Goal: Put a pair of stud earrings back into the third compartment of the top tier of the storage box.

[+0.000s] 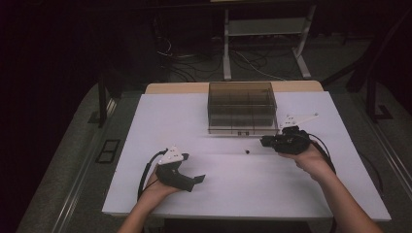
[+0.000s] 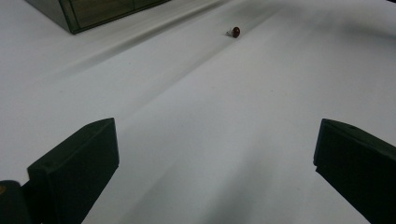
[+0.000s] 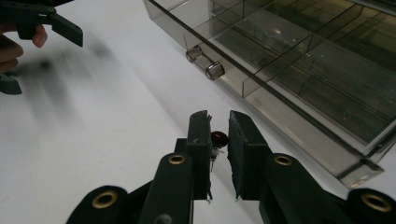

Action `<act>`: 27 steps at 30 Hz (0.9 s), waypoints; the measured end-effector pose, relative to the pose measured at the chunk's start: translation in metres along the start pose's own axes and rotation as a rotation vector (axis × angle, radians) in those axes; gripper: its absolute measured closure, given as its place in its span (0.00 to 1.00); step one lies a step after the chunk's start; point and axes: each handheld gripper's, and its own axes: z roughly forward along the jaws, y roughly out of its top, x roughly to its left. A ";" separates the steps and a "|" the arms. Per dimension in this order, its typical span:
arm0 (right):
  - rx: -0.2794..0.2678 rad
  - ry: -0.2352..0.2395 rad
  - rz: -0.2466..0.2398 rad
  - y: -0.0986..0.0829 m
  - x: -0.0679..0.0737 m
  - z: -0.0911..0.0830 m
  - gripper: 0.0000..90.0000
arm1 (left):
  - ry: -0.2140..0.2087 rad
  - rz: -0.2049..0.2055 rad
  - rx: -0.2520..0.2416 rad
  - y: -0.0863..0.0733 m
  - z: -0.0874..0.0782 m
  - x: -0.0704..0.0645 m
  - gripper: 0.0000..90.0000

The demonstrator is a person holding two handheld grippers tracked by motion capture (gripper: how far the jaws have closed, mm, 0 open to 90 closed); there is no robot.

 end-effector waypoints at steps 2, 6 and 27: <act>-0.005 -0.001 0.001 0.002 -0.001 -0.002 0.87 | -0.002 -0.001 0.000 0.000 0.000 0.000 0.00; -0.013 -0.011 -0.004 0.007 -0.002 -0.006 0.87 | -0.002 0.010 0.001 0.000 0.000 0.000 0.00; -0.044 -0.066 0.028 0.032 -0.030 -0.007 0.87 | 0.002 0.004 0.005 0.000 -0.001 0.001 0.00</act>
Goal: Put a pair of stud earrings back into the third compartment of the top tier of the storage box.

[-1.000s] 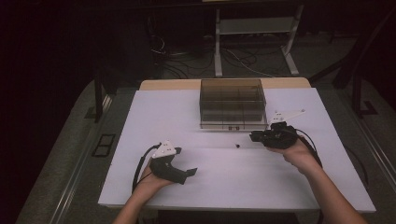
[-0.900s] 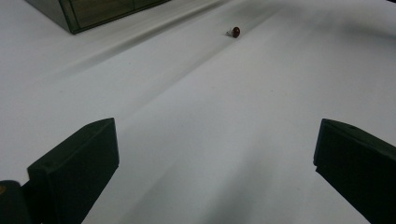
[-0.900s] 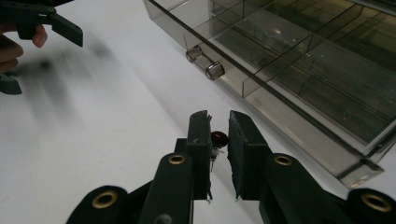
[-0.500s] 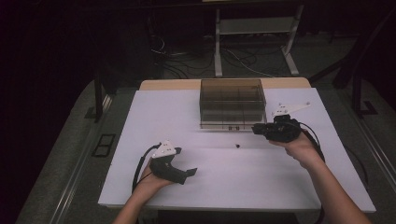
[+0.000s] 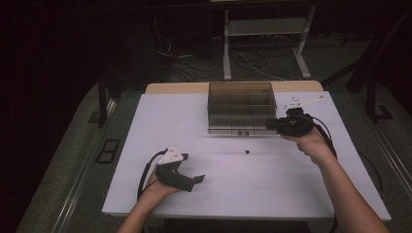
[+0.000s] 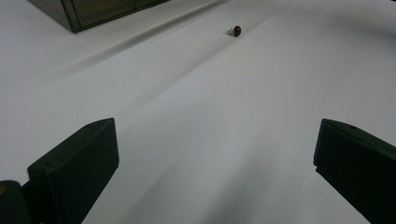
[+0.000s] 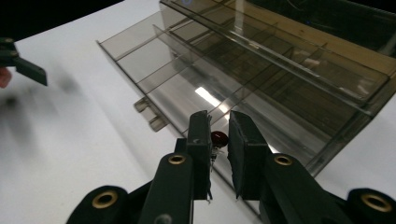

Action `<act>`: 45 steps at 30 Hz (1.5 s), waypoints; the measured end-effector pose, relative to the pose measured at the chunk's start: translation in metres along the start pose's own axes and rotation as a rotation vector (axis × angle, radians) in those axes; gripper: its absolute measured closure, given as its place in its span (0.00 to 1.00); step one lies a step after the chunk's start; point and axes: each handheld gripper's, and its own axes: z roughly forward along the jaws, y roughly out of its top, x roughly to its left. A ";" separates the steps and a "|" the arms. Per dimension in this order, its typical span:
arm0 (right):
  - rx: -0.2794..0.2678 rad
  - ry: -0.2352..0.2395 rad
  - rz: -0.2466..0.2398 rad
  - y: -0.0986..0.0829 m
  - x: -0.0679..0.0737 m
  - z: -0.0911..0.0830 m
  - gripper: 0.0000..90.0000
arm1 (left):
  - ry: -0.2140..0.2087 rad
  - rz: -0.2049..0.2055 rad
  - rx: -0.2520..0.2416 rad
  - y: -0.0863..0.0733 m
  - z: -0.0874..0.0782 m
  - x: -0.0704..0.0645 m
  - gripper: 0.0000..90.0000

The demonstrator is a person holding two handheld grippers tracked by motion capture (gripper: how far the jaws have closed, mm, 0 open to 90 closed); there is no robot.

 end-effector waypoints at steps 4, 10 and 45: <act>0.005 -0.015 0.010 0.002 -0.007 0.004 0.86 | 0.001 -0.001 -0.001 0.000 0.000 0.000 0.00; 0.029 -0.038 0.022 0.004 -0.016 0.011 0.86 | 0.000 -0.001 -0.003 0.000 0.000 0.000 0.00; 0.009 -0.022 0.021 0.004 0.000 -0.006 0.64 | 0.000 0.002 0.004 0.000 -0.001 -0.001 0.00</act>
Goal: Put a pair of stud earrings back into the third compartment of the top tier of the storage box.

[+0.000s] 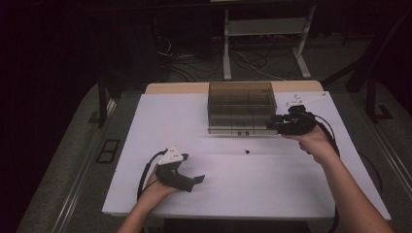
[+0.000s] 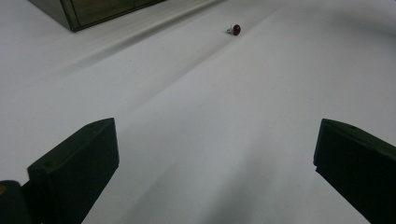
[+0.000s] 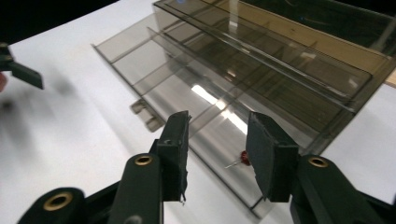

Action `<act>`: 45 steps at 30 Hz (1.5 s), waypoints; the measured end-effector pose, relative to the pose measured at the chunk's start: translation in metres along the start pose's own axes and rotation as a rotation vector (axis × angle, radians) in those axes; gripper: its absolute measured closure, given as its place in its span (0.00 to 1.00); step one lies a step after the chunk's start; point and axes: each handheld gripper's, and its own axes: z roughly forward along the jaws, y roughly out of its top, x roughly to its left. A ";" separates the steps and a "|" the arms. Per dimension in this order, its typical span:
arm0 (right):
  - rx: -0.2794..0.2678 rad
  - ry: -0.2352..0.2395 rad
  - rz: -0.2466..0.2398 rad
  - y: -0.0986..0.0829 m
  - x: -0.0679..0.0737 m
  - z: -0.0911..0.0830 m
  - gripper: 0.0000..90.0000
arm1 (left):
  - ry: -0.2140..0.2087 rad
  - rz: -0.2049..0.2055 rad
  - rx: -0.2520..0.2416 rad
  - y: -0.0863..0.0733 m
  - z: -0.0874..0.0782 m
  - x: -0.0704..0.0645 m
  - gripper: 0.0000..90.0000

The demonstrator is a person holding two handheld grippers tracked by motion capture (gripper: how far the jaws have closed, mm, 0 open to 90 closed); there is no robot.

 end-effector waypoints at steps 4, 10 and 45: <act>-0.006 0.009 -0.020 -0.001 0.009 -0.005 0.60 | 0.002 0.001 -0.001 0.000 0.000 0.000 0.00; 0.006 0.030 -0.032 -0.009 0.022 -0.005 0.58 | 0.002 -0.002 -0.002 0.000 0.000 0.000 0.00; 0.098 0.038 -0.044 -0.051 0.040 0.038 0.56 | -0.001 0.008 0.007 0.000 0.001 0.000 0.00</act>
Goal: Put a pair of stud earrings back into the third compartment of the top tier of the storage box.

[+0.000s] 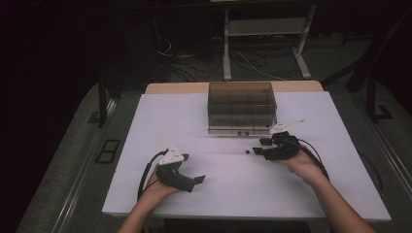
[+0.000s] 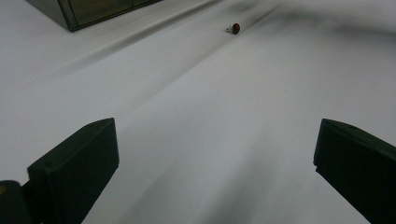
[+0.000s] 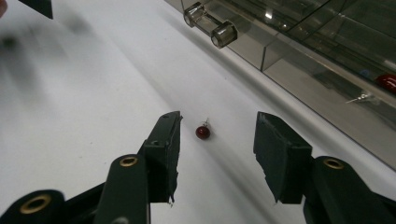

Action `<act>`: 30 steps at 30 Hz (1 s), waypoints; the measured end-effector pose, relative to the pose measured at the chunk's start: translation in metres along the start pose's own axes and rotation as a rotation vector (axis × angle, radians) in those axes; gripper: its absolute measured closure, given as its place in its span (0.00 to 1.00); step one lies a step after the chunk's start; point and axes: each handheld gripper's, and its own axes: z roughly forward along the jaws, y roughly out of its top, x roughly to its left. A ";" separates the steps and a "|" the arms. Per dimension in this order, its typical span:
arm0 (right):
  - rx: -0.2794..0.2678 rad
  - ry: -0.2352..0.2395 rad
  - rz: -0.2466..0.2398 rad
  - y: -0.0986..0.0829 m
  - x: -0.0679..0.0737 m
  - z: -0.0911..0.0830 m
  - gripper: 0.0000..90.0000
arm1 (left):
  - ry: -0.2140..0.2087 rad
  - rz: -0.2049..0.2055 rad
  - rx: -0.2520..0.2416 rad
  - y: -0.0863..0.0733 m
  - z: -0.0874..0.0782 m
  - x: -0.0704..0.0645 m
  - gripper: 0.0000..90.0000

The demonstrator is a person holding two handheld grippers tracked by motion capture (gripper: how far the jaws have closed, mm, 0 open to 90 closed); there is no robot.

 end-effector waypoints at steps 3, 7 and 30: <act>-0.008 -0.005 -0.004 0.000 0.000 0.004 0.57 | 0.000 0.000 0.000 0.000 0.000 0.000 0.00; -0.003 -0.013 -0.010 -0.001 0.001 0.012 0.59 | 0.000 0.001 0.003 0.000 0.000 0.000 0.00; 0.021 0.001 -0.004 -0.006 0.002 0.047 0.69 | 0.002 -0.001 0.005 -0.001 0.001 0.000 0.00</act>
